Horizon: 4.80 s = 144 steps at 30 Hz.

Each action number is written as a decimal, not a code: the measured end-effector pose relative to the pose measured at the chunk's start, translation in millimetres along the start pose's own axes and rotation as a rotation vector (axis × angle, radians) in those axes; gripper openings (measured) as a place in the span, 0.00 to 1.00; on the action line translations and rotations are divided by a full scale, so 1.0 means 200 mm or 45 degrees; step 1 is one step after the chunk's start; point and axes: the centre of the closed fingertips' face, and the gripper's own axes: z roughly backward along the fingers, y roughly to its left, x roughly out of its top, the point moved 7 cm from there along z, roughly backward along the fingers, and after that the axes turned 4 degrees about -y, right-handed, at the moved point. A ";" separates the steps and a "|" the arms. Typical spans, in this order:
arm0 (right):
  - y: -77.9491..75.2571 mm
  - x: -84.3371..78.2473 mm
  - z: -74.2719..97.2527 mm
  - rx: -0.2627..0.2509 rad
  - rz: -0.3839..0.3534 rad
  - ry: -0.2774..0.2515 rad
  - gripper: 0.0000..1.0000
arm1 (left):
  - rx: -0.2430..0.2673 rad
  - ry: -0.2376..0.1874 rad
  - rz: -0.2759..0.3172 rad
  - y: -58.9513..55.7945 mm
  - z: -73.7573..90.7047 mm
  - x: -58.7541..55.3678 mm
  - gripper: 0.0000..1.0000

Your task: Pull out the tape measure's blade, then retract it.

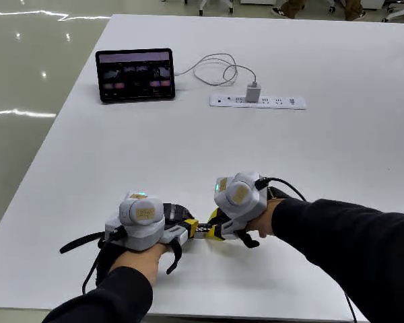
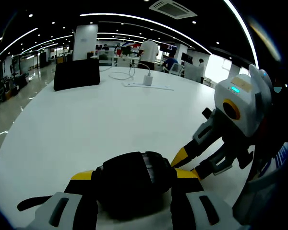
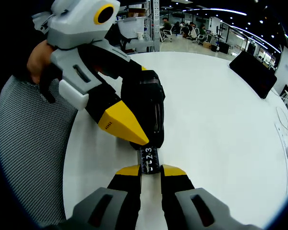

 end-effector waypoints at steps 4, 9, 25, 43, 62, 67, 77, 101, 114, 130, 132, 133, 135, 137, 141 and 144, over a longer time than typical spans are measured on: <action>0.00 0.00 0.00 0.001 -0.005 -0.001 0.11 | 0.000 0.000 0.000 0.00 0.00 0.00 0.57; 0.00 0.01 -0.01 -0.003 -0.020 -0.008 0.11 | 0.000 -0.001 0.001 0.00 0.00 0.00 0.57; 0.00 0.03 -0.03 0.002 -0.019 -0.012 0.11 | 0.000 0.000 0.002 0.00 0.00 0.00 0.57; 0.00 0.06 -0.05 0.008 -0.025 -0.016 0.11 | -0.007 -0.001 0.007 0.00 0.01 0.00 0.57; 0.00 0.08 -0.07 0.019 -0.011 0.014 0.11 | -0.008 -0.003 0.007 0.00 0.00 0.00 0.58; 0.00 0.08 -0.07 0.017 -0.018 0.006 0.11 | -0.008 -0.004 0.008 0.00 0.00 0.00 0.58; 0.01 0.08 -0.07 0.014 -0.019 0.007 0.11 | -0.007 -0.003 0.007 0.00 0.00 0.00 0.58; 0.01 0.08 -0.07 0.016 0.021 0.014 0.12 | -0.016 -0.029 -0.040 -0.01 0.01 0.00 0.60; 0.01 0.07 -0.05 0.015 -0.022 0.016 0.20 | 0.009 -0.047 -0.022 0.00 0.01 0.02 0.83; 0.03 0.04 -0.02 0.039 -0.054 0.025 0.56 | -0.007 -0.037 0.016 0.01 0.00 0.01 1.00; 0.02 0.03 -0.01 0.004 -0.082 0.012 0.64 | 0.008 -0.035 0.018 0.02 0.01 0.02 1.00; 0.02 0.03 0.00 0.001 -0.094 0.004 0.67 | 0.007 -0.039 0.016 0.02 0.01 0.03 1.00; 0.01 0.03 0.01 -0.008 -0.126 -0.011 0.72 | 0.003 -0.040 0.024 0.02 0.01 0.04 1.00; 0.01 0.03 0.02 -0.015 -0.145 -0.023 0.77 | -0.002 -0.041 0.028 0.03 0.02 0.05 1.00; 0.01 0.02 0.03 -0.039 -0.224 -0.058 0.89 | -0.029 -0.038 -0.001 0.04 0.03 0.07 1.00; 0.00 0.02 0.05 -0.064 -0.253 -0.067 0.94 | -0.035 -0.026 -0.020 0.07 0.04 0.08 1.00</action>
